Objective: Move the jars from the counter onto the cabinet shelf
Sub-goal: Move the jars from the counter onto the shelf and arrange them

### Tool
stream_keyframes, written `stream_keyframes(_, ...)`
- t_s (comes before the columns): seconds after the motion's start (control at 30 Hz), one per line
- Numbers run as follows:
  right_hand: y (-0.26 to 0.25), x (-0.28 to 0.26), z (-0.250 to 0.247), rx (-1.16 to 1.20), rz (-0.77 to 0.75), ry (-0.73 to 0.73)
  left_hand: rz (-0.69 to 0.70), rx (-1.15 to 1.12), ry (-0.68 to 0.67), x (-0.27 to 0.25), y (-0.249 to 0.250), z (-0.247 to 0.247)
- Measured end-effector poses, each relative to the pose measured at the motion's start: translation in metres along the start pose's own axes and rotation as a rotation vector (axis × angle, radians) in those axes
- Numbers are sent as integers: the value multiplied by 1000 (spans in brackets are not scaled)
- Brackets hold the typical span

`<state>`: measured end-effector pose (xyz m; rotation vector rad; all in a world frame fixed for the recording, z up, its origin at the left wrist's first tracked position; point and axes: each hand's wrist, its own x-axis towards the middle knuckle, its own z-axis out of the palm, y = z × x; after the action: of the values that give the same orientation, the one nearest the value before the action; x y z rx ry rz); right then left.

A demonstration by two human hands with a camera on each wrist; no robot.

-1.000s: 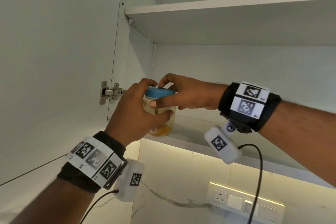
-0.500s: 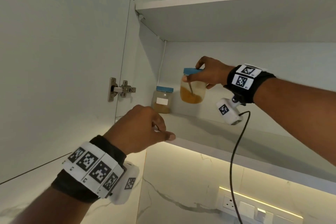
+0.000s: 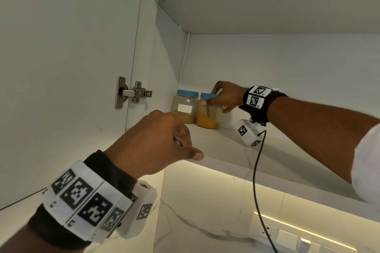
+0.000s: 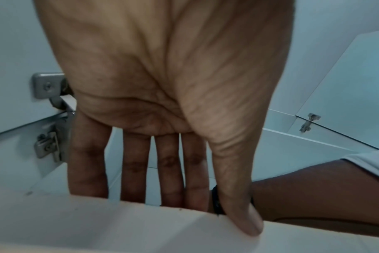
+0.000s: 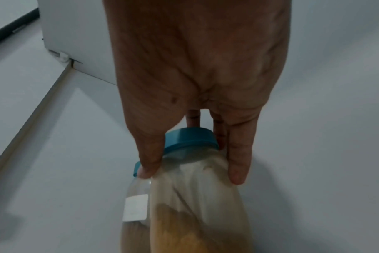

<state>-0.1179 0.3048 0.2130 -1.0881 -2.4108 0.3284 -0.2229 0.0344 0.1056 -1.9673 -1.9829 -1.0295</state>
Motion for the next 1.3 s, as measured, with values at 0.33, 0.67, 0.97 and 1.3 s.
stream_keyframes(0.33, -18, 3, 7, -266, -97, 70, 12, -15, -3, 0, -1, 1)
stream_keyframes(0.67, -34, -29, -16, -467, -40, 81, -6, -59, -96, 5, 3, -11)
stream_keyframes(0.97, -63, -120, -54, -274, -134, 110, 46, 13, -76, -9, 9, -6)
stream_keyframes(1.3, -34, -273, -60, -86, -216, 404, 90, 24, 179, -31, 12, 21)
